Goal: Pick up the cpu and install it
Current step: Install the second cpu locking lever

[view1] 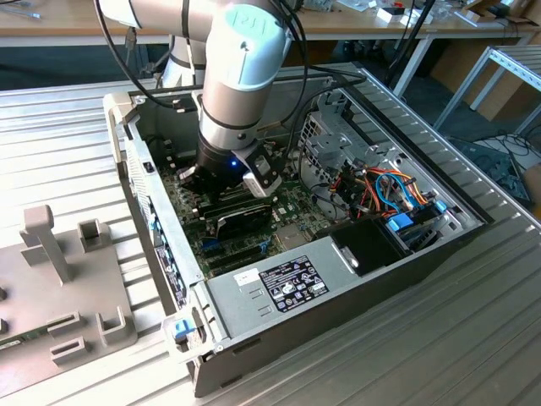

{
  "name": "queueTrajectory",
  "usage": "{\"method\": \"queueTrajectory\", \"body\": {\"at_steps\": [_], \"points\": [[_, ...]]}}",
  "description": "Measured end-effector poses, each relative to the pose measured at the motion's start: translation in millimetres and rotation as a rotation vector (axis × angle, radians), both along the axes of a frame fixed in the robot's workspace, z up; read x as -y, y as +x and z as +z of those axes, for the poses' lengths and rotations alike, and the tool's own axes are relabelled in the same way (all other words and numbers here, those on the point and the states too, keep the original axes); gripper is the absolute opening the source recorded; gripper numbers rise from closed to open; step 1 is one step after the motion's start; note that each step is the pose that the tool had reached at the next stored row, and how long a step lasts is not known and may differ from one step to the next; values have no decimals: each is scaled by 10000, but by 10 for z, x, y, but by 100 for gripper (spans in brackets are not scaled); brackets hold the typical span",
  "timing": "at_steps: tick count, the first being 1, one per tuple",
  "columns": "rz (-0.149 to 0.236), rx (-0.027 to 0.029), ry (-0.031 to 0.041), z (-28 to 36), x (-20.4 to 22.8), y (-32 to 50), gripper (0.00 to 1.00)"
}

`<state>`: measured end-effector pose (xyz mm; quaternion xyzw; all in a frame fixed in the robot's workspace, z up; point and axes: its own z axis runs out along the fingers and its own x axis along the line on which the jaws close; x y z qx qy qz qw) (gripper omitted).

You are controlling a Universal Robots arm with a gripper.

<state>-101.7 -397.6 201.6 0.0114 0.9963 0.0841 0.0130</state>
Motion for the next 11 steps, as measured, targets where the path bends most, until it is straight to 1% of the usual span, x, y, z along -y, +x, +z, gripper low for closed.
{"method": "queueTrajectory", "body": {"at_steps": [2,7,8,9,10,11], "points": [[1,1,4,16,0,0,11],[1,0,-1,105,1,0,11],[1,1,-1,139,1,0,11],[1,3,-1,223,1,0,11],[2,7,0,266,1,0,11],[2,11,0,293,1,1,11]]}}
